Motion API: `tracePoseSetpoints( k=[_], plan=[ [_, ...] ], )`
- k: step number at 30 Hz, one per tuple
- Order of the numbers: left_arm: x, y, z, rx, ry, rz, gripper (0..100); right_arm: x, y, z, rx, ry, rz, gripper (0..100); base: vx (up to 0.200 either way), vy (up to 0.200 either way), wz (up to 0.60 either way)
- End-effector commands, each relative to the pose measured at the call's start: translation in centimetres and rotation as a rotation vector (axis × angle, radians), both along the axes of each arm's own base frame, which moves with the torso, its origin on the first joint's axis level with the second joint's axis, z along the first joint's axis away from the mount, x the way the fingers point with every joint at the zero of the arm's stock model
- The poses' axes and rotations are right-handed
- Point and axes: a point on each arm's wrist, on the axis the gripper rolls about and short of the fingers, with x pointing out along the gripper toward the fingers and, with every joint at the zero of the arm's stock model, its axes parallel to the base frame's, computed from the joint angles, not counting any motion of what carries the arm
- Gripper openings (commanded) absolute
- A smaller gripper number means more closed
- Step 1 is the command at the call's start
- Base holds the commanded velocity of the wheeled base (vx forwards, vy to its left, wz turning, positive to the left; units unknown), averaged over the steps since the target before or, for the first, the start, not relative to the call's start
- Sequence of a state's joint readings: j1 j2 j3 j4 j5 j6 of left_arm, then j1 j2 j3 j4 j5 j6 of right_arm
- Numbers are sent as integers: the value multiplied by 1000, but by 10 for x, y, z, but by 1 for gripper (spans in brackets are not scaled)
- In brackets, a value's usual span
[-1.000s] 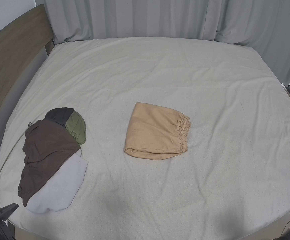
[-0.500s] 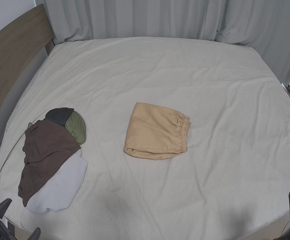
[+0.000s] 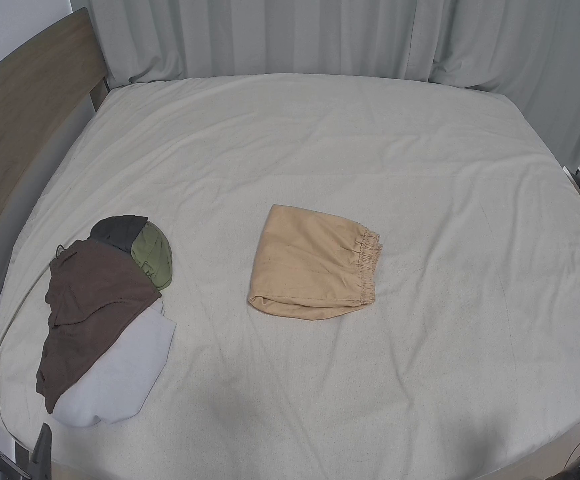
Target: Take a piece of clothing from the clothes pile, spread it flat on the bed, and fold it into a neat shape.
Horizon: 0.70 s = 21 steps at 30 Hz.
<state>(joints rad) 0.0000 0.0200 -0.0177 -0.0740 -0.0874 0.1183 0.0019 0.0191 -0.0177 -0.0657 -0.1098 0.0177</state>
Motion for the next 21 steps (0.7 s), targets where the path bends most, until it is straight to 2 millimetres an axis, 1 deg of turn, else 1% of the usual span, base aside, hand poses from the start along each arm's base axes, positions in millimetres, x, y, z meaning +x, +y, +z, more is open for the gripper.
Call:
tracePoseSetpoints(
  k=[1,5,7,8,10,11,13,16,17,21],
  plan=[
    [0,2,-7,-26,19,95,100,1,2,-5,52,6,67,100,0,0,0],
    [0,2,-8,-68,23,103,100,1,2,-5,74,7,80,100,0,0,0],
    [0,2,-8,-88,25,104,100,1,2,-5,47,7,88,100,0,0,0],
    [0,2,-10,-108,46,104,100,1,3,-5,-17,11,107,100,0,0,0],
    [0,2,-15,-118,95,109,100,1,4,-5,-69,14,156,100,0,0,0],
    [0,2,-14,-119,87,110,100,1,4,-5,-73,14,161,100,0,0,0],
    [0,2,-13,-119,75,108,100,1,3,-5,-64,15,124,100,0,0,0],
    [0,2,-13,-125,74,107,100,1,0,-6,10,17,-11,100,0,0,0],
    [0,2,-13,-128,74,107,100,1,0,-6,28,18,-1,100,0,0,0],
    [0,2,-13,-128,74,107,100,1,3,-7,12,24,142,100,0,0,0]
  ],
)
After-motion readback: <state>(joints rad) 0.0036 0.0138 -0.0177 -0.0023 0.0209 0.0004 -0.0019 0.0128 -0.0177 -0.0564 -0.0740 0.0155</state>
